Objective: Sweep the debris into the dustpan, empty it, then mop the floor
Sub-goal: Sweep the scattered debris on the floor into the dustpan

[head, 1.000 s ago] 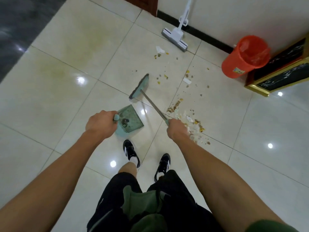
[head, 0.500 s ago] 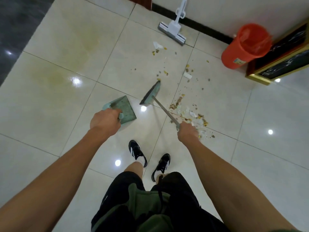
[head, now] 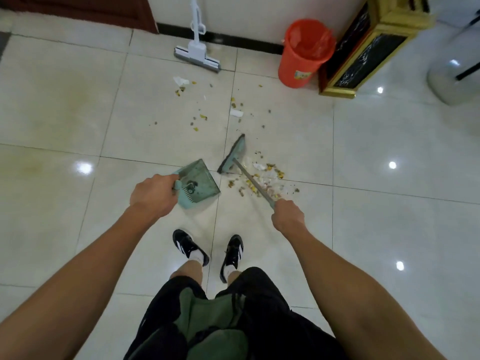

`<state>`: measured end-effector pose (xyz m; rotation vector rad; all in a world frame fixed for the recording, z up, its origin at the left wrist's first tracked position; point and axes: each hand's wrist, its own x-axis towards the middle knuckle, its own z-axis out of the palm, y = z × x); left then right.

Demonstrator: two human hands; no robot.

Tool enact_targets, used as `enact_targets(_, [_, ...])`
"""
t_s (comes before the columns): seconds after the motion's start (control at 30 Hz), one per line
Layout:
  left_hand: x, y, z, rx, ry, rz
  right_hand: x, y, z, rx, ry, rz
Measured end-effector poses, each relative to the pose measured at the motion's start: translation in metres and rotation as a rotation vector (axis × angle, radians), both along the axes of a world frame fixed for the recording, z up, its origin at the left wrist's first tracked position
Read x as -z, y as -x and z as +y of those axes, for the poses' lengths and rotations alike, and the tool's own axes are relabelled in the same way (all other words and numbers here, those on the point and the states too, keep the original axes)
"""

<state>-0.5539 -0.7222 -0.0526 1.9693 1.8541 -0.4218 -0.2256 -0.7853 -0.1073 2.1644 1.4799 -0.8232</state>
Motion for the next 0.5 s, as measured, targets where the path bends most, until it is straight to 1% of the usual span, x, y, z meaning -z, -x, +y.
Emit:
enact_targets(0.13, [0.000, -0.007, -0.001, -0.003, -0.010, -0.013, -0.001, -0.008, -0.004, -0.020, -0.043, 0.021])
enact_targets(0.27, [-0.005, 0.008, 0.002, -0.049, -0.009, -0.017, -0.002, 0.010, 0.015, -0.035, -0.068, 0.071])
enact_targets(0.4, [-0.007, 0.048, 0.006, -0.119, -0.014, -0.011, -0.002, 0.047, 0.046, -0.104, -0.064, 0.082])
enact_targets(0.5, [-0.007, 0.093, 0.013, -0.224, -0.016, -0.025, -0.001, 0.087, 0.078, -0.165, -0.056, 0.076])
